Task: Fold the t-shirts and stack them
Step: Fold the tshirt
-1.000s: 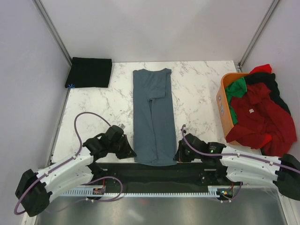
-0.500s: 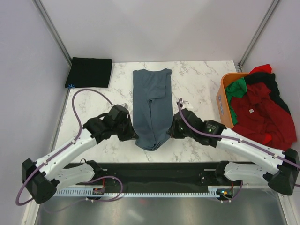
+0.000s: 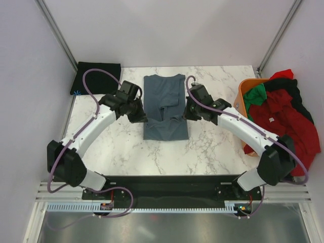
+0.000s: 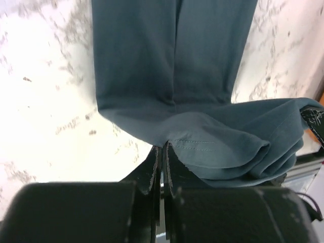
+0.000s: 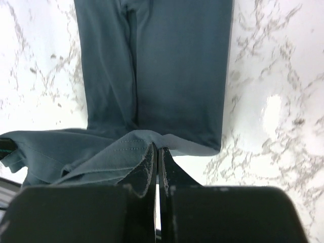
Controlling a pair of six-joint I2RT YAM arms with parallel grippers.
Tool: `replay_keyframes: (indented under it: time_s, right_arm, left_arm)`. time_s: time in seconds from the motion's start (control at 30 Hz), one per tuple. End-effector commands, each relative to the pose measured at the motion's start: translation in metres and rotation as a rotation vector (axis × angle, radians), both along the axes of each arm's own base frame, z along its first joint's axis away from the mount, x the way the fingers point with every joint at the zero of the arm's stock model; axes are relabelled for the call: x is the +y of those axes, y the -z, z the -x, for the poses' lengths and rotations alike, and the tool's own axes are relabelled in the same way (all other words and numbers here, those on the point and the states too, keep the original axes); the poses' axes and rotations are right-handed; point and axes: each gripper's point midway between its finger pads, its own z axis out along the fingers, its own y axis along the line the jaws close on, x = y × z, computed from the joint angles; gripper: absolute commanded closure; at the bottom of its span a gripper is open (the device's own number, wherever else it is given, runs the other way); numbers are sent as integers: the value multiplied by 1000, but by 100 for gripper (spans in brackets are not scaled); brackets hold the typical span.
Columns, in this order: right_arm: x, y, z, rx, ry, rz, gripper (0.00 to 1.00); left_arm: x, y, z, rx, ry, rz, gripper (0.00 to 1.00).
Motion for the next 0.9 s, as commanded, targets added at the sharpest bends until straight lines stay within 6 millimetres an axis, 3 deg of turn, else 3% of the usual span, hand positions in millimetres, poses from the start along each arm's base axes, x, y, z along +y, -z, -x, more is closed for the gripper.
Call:
replay_keyframes:
  time_s: [0.0,0.33,0.4,0.43,0.5,0.67,0.73,0.77,0.8,0.83,0.87]
  right_arm:
    - [11,-17,-33,-41,-26,-38,100]
    - [9,22,-97,25,-12,-15,100]
    - [9,33,-106,40,-14,-8,100]
    - [4,37,-112,46,-3,-6,100]
    - [2,45,-119,60,-3,-4,100]
    - [-8,67,-133,103,24,-7,100]
    - [-8,67,-141,103,23,-22,99]
    - [-7,76,-144,119,18,-19,93]
    - [-7,77,-149,124,16,-22,85]
    - [-7,61,-165,90,18,-42,59]
    - [-9,67,-169,112,13,-30,47]
  left_arm:
    - [0,-7,-30,-29,65,-11,98]
    - [8,45,-96,91,45,-16,98]
    - [7,46,-110,83,51,-12,98]
    - [7,57,-114,106,48,-15,98]
    - [5,58,-123,103,52,-7,98]
    - [2,84,-137,152,60,-2,98]
    - [4,86,-145,156,55,15,93]
    - [4,95,-146,188,56,32,91]
    - [4,87,-155,170,48,51,84]
    - [14,88,-157,199,23,56,79]
    - [18,83,-161,213,1,62,68]
